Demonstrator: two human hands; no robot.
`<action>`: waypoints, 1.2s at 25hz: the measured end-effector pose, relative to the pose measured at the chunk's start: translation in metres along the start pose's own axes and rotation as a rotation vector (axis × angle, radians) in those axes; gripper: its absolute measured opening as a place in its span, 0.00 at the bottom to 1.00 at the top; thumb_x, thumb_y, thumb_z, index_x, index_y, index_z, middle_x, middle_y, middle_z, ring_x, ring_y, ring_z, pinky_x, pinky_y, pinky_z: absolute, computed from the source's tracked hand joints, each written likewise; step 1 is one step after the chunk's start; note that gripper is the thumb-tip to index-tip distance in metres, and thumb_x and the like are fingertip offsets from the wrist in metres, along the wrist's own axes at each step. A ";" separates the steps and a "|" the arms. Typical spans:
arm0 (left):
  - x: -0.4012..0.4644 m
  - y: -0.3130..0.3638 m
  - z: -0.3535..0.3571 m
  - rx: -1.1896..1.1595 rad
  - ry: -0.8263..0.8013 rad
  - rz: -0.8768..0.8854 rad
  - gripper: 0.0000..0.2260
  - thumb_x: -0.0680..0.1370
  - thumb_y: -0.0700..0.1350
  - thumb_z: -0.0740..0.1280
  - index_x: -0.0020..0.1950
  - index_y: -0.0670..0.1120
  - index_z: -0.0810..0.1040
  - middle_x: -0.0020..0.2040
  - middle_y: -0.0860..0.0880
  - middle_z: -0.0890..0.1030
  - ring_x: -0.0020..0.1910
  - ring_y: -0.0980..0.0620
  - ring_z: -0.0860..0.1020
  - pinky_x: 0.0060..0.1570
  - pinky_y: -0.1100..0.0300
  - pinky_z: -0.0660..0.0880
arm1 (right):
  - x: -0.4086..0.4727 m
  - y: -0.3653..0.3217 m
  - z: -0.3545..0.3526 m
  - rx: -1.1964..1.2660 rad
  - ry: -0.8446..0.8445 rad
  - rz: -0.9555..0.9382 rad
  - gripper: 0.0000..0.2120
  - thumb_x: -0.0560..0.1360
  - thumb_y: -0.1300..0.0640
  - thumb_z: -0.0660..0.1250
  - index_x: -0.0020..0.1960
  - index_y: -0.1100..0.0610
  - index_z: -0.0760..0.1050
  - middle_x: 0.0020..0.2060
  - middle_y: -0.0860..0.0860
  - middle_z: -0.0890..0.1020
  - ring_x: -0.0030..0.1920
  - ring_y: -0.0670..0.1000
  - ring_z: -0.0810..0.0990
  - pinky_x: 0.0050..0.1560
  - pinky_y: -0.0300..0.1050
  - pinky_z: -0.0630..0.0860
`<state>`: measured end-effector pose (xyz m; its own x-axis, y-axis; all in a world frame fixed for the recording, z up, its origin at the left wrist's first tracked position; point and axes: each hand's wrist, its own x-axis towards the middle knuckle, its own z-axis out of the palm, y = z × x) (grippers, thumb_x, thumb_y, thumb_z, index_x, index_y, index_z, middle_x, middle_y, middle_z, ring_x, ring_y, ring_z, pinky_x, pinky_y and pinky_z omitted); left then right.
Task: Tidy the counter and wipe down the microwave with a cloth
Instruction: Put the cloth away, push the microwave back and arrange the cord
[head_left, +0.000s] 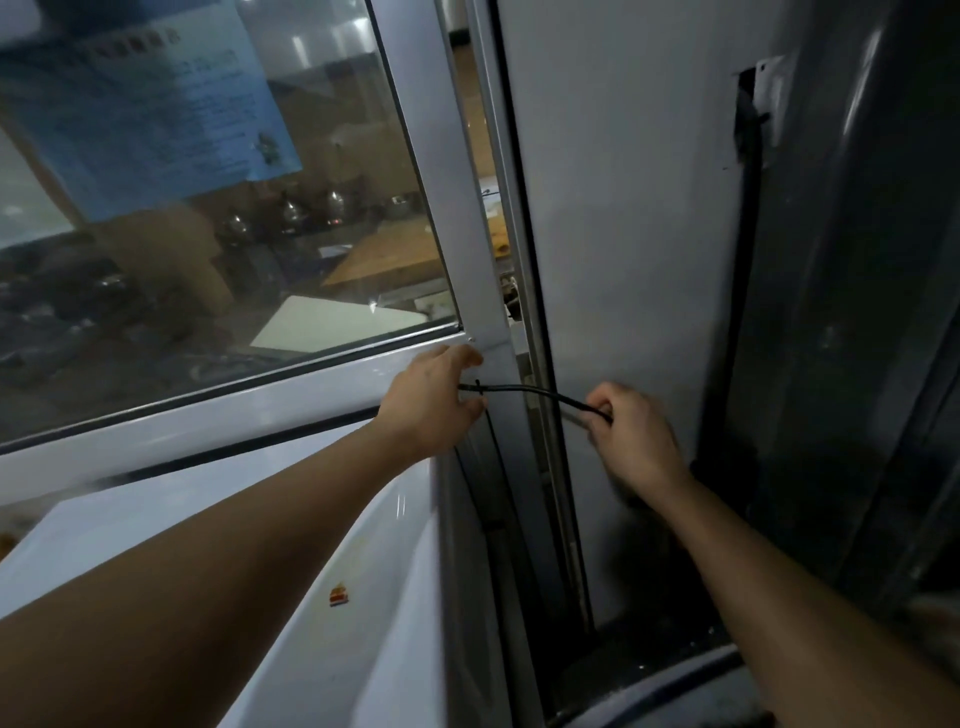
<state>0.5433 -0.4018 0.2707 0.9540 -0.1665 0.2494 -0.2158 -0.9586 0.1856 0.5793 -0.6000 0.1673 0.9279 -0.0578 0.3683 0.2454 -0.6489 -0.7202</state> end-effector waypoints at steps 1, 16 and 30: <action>0.005 0.004 0.001 -0.005 0.001 0.008 0.21 0.76 0.47 0.67 0.68 0.48 0.69 0.66 0.48 0.73 0.65 0.48 0.71 0.63 0.52 0.70 | 0.003 -0.007 -0.007 0.002 0.011 -0.008 0.03 0.74 0.58 0.68 0.45 0.58 0.77 0.43 0.56 0.82 0.45 0.56 0.79 0.42 0.46 0.73; 0.021 0.027 -0.009 -0.136 0.047 0.080 0.02 0.75 0.44 0.68 0.45 0.47 0.80 0.42 0.49 0.81 0.46 0.50 0.79 0.49 0.51 0.78 | -0.005 -0.059 -0.037 0.029 -0.049 -0.100 0.05 0.75 0.58 0.67 0.47 0.50 0.73 0.41 0.45 0.78 0.41 0.45 0.77 0.40 0.39 0.75; 0.005 -0.012 -0.074 -0.434 0.219 0.068 0.03 0.75 0.41 0.67 0.43 0.48 0.78 0.39 0.51 0.80 0.42 0.51 0.78 0.39 0.61 0.72 | -0.048 -0.076 -0.049 0.121 0.047 0.168 0.15 0.77 0.63 0.61 0.35 0.51 0.68 0.34 0.52 0.79 0.36 0.50 0.77 0.37 0.35 0.71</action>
<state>0.5356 -0.3744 0.3398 0.8784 -0.1281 0.4604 -0.3874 -0.7550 0.5290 0.5021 -0.5848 0.2335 0.9451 -0.1949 0.2621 0.1229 -0.5312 -0.8383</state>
